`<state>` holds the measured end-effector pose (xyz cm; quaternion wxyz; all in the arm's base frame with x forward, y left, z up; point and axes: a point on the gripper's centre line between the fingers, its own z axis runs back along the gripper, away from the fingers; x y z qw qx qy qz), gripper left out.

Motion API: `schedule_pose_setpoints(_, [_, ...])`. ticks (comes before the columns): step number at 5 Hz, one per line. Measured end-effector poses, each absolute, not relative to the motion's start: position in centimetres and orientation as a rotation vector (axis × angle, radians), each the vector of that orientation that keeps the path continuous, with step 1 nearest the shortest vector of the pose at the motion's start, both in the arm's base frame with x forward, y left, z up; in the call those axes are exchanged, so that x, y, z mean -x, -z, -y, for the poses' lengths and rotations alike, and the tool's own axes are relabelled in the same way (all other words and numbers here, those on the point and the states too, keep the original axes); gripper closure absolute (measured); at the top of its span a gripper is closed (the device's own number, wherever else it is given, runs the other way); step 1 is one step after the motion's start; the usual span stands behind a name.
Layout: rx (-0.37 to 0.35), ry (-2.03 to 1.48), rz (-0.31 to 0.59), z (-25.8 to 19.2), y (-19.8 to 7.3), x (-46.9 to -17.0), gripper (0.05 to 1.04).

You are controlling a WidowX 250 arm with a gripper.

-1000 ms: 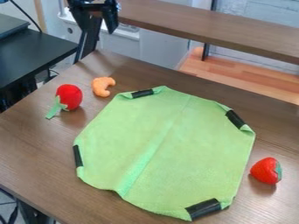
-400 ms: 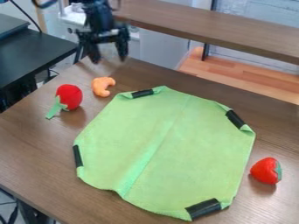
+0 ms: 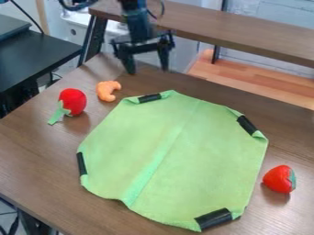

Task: Fold the cloth from top right to bottom left

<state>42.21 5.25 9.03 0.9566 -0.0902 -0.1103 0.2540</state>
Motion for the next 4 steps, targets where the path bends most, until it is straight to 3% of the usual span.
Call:
schedule_pose_setpoints(1, [0.19, -0.565, 0.22, -1.7, -8.6, -42.1, 0.084])
schedule_pose_setpoints(3, [0.179, -0.648, 0.3, 3.5, -8.9, -42.7, 0.084])
schedule_pose_setpoints(4, [0.127, -0.647, 0.377, 5.8, -8.5, -43.4, 0.084])
